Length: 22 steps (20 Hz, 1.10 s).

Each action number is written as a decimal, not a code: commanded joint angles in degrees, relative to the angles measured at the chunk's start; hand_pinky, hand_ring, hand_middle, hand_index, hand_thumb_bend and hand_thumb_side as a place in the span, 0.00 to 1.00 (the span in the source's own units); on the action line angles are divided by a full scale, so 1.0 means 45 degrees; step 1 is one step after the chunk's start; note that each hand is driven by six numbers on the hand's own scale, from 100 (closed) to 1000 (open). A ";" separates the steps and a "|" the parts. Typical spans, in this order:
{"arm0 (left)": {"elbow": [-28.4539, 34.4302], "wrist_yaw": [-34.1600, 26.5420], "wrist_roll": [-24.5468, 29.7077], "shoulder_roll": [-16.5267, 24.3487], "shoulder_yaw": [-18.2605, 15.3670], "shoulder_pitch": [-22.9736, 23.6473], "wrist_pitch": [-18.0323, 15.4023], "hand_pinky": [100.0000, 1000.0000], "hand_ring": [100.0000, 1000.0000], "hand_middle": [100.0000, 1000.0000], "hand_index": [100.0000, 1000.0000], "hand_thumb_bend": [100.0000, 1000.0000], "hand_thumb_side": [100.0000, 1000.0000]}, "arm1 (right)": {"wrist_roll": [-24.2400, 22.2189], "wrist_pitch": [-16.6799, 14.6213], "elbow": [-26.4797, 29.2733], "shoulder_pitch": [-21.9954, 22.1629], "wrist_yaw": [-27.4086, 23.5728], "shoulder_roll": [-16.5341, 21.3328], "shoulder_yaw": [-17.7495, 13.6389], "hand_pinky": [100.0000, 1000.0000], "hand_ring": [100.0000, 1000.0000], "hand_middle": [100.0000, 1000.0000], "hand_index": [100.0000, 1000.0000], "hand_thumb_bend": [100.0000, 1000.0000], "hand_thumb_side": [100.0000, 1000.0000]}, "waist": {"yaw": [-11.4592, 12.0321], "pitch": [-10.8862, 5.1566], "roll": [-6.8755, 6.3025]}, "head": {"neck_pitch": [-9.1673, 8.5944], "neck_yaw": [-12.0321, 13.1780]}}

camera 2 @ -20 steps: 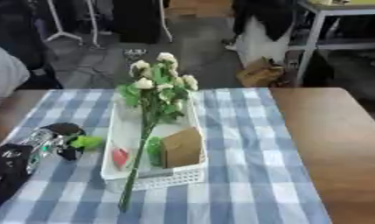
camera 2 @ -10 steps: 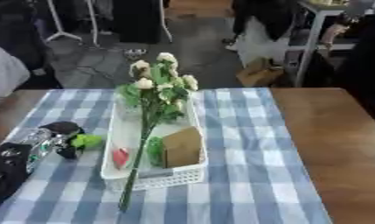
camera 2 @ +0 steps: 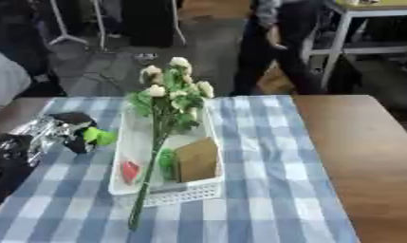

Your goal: Pick up objects on the table and place them in the box.

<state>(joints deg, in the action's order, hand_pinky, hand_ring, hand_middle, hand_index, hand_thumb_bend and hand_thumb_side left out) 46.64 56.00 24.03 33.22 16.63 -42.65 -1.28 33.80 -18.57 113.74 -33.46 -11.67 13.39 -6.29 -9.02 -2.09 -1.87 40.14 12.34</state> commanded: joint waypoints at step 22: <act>0.6036 -0.2002 0.2594 0.1171 0.0721 -0.2268 0.0256 0.00 0.00 0.08 0.43 0.00 0.09 | -0.0083 0.0093 0.0190 -0.0160 -0.0170 0.0102 0.0130 0.57 0.55 0.50 0.48 0.00 0.58 | -0.0007 -0.0469 -0.0188 | 0.0045 -0.0293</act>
<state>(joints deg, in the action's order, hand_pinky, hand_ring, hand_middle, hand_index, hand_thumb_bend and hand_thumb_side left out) 72.22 47.39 35.20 37.75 19.71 -51.18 0.00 33.63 -18.24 113.74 -33.23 -11.92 13.39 -5.92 -9.04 -2.71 -1.97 40.22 10.86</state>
